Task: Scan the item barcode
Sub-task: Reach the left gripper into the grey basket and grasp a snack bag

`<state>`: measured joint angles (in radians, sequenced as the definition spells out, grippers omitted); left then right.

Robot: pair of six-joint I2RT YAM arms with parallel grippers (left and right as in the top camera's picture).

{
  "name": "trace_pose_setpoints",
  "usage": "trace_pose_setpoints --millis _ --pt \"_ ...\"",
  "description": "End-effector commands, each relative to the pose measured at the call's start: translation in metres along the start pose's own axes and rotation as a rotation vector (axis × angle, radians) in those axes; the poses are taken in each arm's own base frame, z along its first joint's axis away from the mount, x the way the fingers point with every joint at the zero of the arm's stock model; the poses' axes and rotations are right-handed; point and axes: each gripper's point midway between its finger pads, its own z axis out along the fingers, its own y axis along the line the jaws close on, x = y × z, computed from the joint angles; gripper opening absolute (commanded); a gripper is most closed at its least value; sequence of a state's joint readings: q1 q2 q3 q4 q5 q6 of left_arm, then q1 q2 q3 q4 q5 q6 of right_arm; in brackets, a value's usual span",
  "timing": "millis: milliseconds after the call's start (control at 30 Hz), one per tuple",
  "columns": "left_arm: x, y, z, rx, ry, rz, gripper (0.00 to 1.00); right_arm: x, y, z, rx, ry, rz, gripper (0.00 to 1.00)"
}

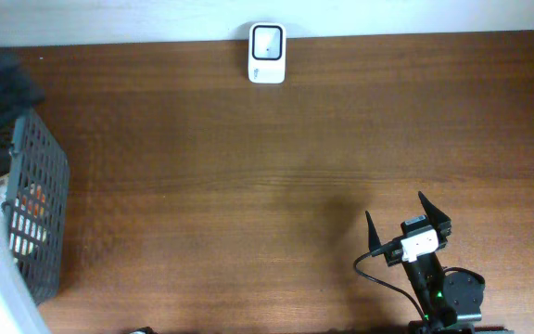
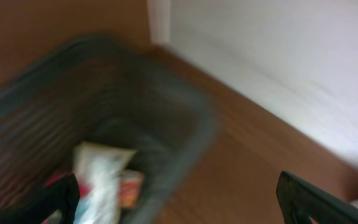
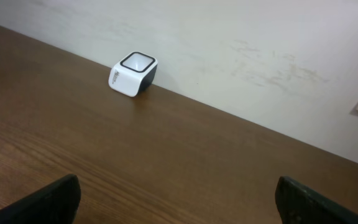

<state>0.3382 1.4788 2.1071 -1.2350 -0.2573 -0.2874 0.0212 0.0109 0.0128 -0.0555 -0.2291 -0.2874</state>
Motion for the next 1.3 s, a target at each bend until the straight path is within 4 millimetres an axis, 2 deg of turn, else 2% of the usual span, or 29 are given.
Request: trace_pose_setpoints --millis 0,67,133,167,200,233,333,400,467,567,667,733,800,833,900,933,967,1033,1067,1100,1200,1233,1267 --pt "-0.003 0.079 0.017 -0.261 0.001 -0.302 0.99 0.002 0.003 0.0 -0.009 -0.001 0.011 0.99" --pt "0.02 0.102 0.038 -0.347 0.109 -0.307 0.99 0.001 0.003 0.0 -0.009 -0.002 0.011 0.99" --pt "0.047 0.116 0.063 -0.409 0.22 -0.299 1.0 0.002 0.003 0.0 -0.009 -0.001 0.011 0.99" --pt "0.067 0.126 0.085 -0.446 0.286 -0.296 1.0 0.002 0.003 0.0 -0.009 -0.001 0.011 0.99" --pt "0.08 0.131 0.099 -0.463 0.324 -0.29 1.0 0.002 0.003 0.0 -0.009 -0.001 0.011 0.99" --pt "0.089 0.133 0.109 -0.467 0.348 -0.279 1.0 0.001 0.003 0.0 -0.009 -0.002 0.011 0.99" --pt "0.137 0.127 0.155 -0.35 0.477 -0.186 0.99 0.002 0.003 0.0 -0.009 -0.001 0.011 0.99" --pt "0.163 0.137 0.176 -0.352 0.529 -0.184 1.0 0.002 0.003 0.0 -0.009 -0.001 0.011 0.99" --pt "0.188 0.14 0.197 -0.316 0.6 -0.089 1.0 0.001 0.003 0.0 -0.009 -0.002 0.011 0.99" --pt "0.219 0.143 0.221 -0.314 0.696 -0.044 0.97 0.002 0.003 0.0 -0.009 -0.001 0.011 0.99" --pt "0.247 0.147 0.24 -0.309 0.784 -0.003 0.85 0.001 0.003 0.0 -0.009 -0.002 0.011 0.99" --pt "0.257 0.148 0.245 -0.312 0.815 0.0 0.84 0.001 0.003 0.0 -0.009 -0.002 0.011 0.99" --pt "0.273 0.153 0.248 -0.333 0.852 0.015 0.66 0.001 0.003 0.0 -0.009 -0.002 0.011 0.99" --pt "0.277 0.155 0.248 -0.342 0.862 0.019 0.64 0.002 0.003 0.0 -0.009 -0.001 0.011 0.99" --pt "0.28 0.157 0.248 -0.352 0.867 0.024 0.6 0.002 0.003 0.0 -0.009 -0.001 0.011 0.99" --pt "0.281 0.158 0.247 -0.359 0.869 0.028 0.21 0.002 0.003 0.0 -0.009 -0.001 0.011 0.99" --pt "0.281 0.158 0.247 -0.358 0.871 0.028 0.0 0.001 0.003 0.0 -0.009 -0.002 0.011 0.99" --pt "0.279 0.157 0.245 -0.358 0.87 0.027 0.0 0.002 0.003 0.0 -0.009 -0.001 0.011 0.99" --pt "0.27 0.156 0.242 -0.363 0.853 0.012 0.0 0.001 0.003 0.0 -0.009 -0.002 0.011 0.99" --pt "0.256 0.154 0.239 -0.356 0.825 0.008 0.0 0.002 0.003 0.0 -0.009 -0.001 0.011 0.99" --pt "0.175 0.145 0.211 -0.345 0.646 -0.039 0.0 0.002 0.003 0.0 -0.009 -0.001 0.011 0.99" --pt "0.141 0.14 0.195 -0.336 0.56 -0.072 0.0 0.002 0.003 0.0 -0.009 -0.001 0.011 0.99" --pt "0.099 0.129 0.172 -0.28 0.448 -0.096 0.0 0.002 0.003 0.0 -0.009 -0.001 0.011 0.99"
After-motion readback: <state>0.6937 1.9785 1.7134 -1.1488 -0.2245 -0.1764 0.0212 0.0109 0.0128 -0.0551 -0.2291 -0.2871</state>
